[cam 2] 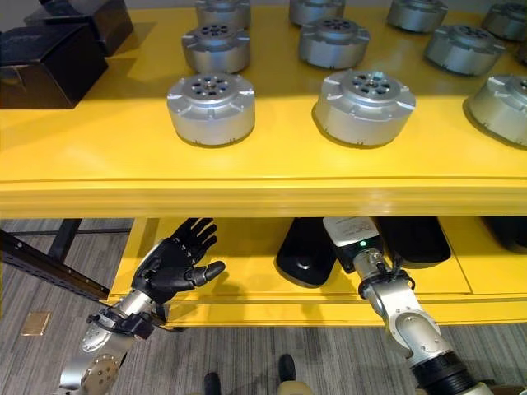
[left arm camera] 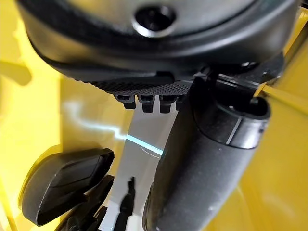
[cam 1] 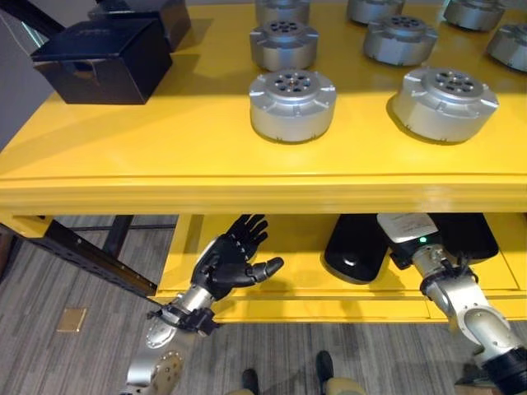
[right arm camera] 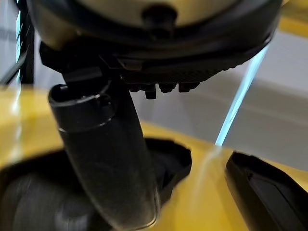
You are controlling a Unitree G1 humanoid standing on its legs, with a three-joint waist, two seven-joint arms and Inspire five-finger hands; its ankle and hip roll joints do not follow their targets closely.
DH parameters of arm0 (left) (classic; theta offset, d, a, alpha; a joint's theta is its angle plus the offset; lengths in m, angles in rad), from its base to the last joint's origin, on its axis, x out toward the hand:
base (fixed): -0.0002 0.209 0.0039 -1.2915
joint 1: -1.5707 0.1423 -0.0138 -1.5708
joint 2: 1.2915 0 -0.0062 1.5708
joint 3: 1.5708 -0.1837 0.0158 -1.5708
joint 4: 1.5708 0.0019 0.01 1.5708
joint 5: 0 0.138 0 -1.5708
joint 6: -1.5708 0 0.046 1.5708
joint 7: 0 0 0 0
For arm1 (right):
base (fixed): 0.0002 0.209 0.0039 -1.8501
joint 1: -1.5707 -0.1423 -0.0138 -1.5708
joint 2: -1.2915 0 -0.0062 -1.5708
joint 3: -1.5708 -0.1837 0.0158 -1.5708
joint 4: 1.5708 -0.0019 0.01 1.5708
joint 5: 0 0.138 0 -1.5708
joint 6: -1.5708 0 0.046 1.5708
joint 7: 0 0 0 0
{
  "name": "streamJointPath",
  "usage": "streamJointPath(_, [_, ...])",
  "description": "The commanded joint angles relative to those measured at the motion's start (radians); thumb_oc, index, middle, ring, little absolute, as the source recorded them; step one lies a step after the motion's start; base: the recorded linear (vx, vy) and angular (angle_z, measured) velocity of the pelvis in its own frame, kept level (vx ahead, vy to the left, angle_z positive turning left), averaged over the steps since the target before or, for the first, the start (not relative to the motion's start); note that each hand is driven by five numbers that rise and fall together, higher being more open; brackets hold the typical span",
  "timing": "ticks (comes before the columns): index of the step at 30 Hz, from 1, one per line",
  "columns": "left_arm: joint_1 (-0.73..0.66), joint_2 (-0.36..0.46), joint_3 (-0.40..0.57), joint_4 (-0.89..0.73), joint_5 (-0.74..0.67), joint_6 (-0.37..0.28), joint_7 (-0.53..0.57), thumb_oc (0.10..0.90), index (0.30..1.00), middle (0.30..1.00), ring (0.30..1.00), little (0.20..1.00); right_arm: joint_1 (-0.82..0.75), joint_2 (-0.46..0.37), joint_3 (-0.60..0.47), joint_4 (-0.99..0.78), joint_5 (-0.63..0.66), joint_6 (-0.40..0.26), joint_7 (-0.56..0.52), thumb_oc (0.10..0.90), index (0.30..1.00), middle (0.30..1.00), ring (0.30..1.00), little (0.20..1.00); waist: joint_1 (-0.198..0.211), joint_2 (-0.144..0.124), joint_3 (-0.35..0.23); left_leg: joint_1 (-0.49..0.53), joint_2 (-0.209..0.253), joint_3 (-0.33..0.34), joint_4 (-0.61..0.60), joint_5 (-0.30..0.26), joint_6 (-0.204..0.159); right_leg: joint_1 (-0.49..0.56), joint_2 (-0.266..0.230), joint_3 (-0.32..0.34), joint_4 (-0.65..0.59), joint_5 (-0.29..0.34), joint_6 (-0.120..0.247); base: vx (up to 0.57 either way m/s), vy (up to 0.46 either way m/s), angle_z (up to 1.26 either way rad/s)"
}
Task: Move parts from the plastic box to the shelf.
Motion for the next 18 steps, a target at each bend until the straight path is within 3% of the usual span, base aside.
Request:
streamJointPath(1, [-0.034,0.032,-0.006,-0.111,-0.059,-0.132,-0.022,0.900,1.000,1.000,1.000,1.000,-0.080,0.012,-0.065,-0.046,0.160,-0.016,-0.328,0.900,1.000,1.000,1.000,1.000,0.003,-0.030,-0.077,-0.005,0.029,0.031,0.090,-0.117,0.014,0.033,-0.070,-0.001,0.078,-0.112,0.050,0.02,0.035,-0.01])
streamJointPath(3, [-0.042,0.022,-0.029,-0.107,-0.057,-0.148,-0.006,0.900,1.000,1.000,1.000,1.000,-0.083,0.072,-0.092,-0.075,0.229,-0.107,-0.487,0.900,1.000,1.000,1.000,1.000,-0.005,-0.020,-0.077,-0.003,0.027,0.033,0.093,-0.123,0.015,0.029,-0.069,0.005,0.083,-0.115,0.050,0.01,0.055,-0.04])
streamJointPath(4, [-0.045,0.018,-0.034,-0.106,-0.055,-0.152,-0.001,0.900,1.000,1.000,1.000,1.000,-0.077,0.092,-0.098,-0.096,0.254,-0.122,-0.520,0.900,1.000,1.000,1.000,1.000,-0.007,-0.015,-0.076,-0.003,0.027,0.033,0.093,-0.125,0.015,0.027,-0.070,0.007,0.084,-0.116,0.050,0.00,0.049,-0.05])
streamJointPath(8, [-0.046,0.009,-0.041,-0.114,-0.053,-0.151,0.015,0.900,1.000,1.000,1.000,1.000,-0.060,0.126,-0.104,-0.118,0.378,-0.123,-0.539,0.900,1.000,1.000,1.000,1.000,-0.013,-0.009,-0.076,0.000,0.026,0.037,0.092,-0.127,0.014,0.026,-0.070,0.011,0.083,-0.116,0.050,0.00,0.026,-0.07])
streamJointPath(11, [-0.046,0.009,-0.041,-0.114,-0.053,-0.150,0.016,0.900,1.000,1.000,1.000,1.000,-0.059,0.126,-0.105,-0.119,0.379,-0.123,-0.539,0.900,1.000,1.000,1.000,1.000,-0.013,-0.009,-0.076,0.000,0.026,0.037,0.092,-0.127,0.014,0.026,-0.070,0.011,0.083,-0.117,0.050,0.00,0.024,-0.03])
streamJointPath(12, [-0.045,-0.007,-0.045,-0.119,-0.044,-0.156,0.060,0.900,1.000,1.000,1.000,1.000,0.003,0.211,-0.107,-0.129,0.592,-0.144,-0.547,0.900,1.000,1.000,1.000,1.000,-0.037,-0.002,-0.076,0.006,0.026,0.048,0.087,-0.128,0.014,0.023,-0.068,0.022,0.081,-0.115,0.050,0.01,0.078,-0.02])
streamJointPath(14, [-0.034,-0.029,-0.034,-0.103,-0.020,-0.173,0.140,0.900,1.000,1.000,1.000,1.000,0.098,0.309,-0.098,-0.144,0.814,-0.189,-0.501,0.900,1.000,1.000,1.000,1.000,-0.070,0.002,-0.073,0.012,0.026,0.066,0.083,-0.125,0.015,0.012,-0.066,0.044,0.082,-0.109,0.048,-0.02,0.112,-0.02])
streamJointPath(16, [-0.054,-0.047,-0.038,-0.060,0.034,-0.163,0.267,0.900,1.000,1.000,1.000,1.000,0.140,0.348,-0.064,-0.147,0.984,-0.192,-0.392,0.900,1.000,1.000,1.000,1.000,-0.094,0.001,-0.068,0.013,0.021,0.078,0.079,-0.123,0.018,0.001,-0.063,0.059,0.083,-0.105,0.047,-0.04,0.091,-0.35])
streamJointPath(18, [-0.058,-0.051,-0.037,-0.050,0.044,-0.152,0.310,0.900,1.000,1.000,1.000,1.000,0.144,0.351,-0.055,-0.147,1.031,-0.183,-0.362,0.900,1.000,1.000,1.000,1.000,-0.097,-0.002,-0.069,0.015,0.020,0.079,0.077,-0.122,0.019,0.001,-0.061,0.062,0.080,-0.103,0.047,0.00,0.025,-0.32])
